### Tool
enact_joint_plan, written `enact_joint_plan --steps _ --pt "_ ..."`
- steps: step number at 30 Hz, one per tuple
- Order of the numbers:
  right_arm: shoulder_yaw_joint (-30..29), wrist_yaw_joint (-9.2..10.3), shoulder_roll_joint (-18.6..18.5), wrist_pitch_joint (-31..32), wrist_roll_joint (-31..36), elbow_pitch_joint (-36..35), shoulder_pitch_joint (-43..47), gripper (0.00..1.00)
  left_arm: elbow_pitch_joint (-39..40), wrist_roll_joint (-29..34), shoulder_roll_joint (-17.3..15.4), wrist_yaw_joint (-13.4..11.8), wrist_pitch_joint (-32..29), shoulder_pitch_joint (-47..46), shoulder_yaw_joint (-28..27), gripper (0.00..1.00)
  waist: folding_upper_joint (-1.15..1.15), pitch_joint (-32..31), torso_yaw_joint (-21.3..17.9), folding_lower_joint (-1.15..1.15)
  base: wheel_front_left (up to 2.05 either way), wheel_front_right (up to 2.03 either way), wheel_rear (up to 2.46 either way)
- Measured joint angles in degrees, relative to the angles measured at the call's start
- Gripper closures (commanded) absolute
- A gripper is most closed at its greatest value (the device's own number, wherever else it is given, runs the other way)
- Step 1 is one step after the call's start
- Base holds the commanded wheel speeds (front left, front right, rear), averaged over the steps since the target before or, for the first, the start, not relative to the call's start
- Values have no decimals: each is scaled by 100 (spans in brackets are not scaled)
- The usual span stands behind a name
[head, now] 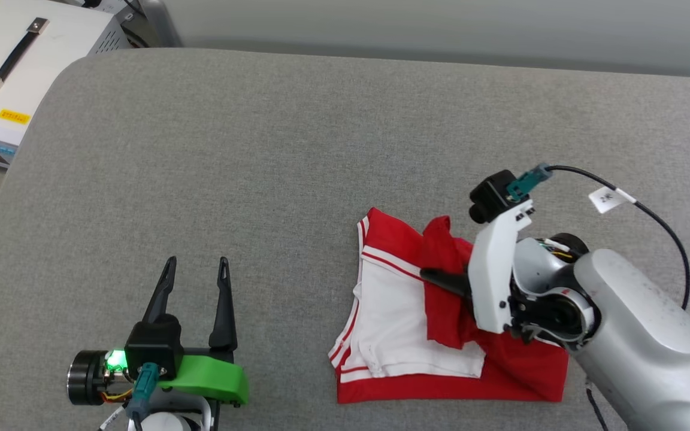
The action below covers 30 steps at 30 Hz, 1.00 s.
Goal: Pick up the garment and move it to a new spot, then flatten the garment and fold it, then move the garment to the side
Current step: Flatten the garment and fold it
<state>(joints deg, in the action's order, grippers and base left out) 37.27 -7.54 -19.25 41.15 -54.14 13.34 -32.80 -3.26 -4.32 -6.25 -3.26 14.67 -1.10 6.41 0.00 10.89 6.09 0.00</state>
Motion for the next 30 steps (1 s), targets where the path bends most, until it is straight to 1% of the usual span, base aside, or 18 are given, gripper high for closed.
enact_joint_plan --steps 5,9,13,14,15,17,18,20,23,26,30 --pt "493 0 271 -272 74 746 -313 100 -49 85 69 29 0 -112 8 0 0 164 84 0 0 0 0" --pt "862 0 326 -597 164 1265 -349 100 -83 133 110 46 0 -196 4 0 0 257 161 0 0 0 0" --pt "1091 -1 328 -1057 197 1502 -427 100 -115 135 131 47 0 -197 -22 0 0 284 192 0 0 0 0" --pt "1133 0 321 -1177 197 1516 -433 90 -125 136 135 47 0 -196 -35 0 0 271 190 0 0 0 0" --pt "1193 0 303 -1312 196 1514 -433 75 -135 136 138 48 0 -195 -53 0 0 247 186 0 0 0 0" --pt "1282 0 258 -1549 171 1436 -432 0 -157 140 145 49 0 -187 -82 0 0 183 171 0 0 0 0" --pt "1304 0 149 -1886 149 1245 -432 0 -177 141 148 49 0 -172 -122 0 0 91 140 0 0 0 0" --pt "1263 0 -34 -2242 208 1070 -432 0 -180 140 152 56 0 -146 -145 0 0 3 105 0 0 0 0" --pt "1017 0 -324 -2859 399 868 -424 0 -170 140 158 99 0 -62 -200 0 0 -134 33 0 0 0 0" --pt "492 0 -522 -3621 814 788 -375 0 -147 140 168 105 0 54 -250 0 0 -266 -69 0 0 0 0" --pt "-234 0 -601 -4348 1354 781 -70 0 -102 141 178 127 0 121 -293 0 0 -403 -202 0 0 0 0"
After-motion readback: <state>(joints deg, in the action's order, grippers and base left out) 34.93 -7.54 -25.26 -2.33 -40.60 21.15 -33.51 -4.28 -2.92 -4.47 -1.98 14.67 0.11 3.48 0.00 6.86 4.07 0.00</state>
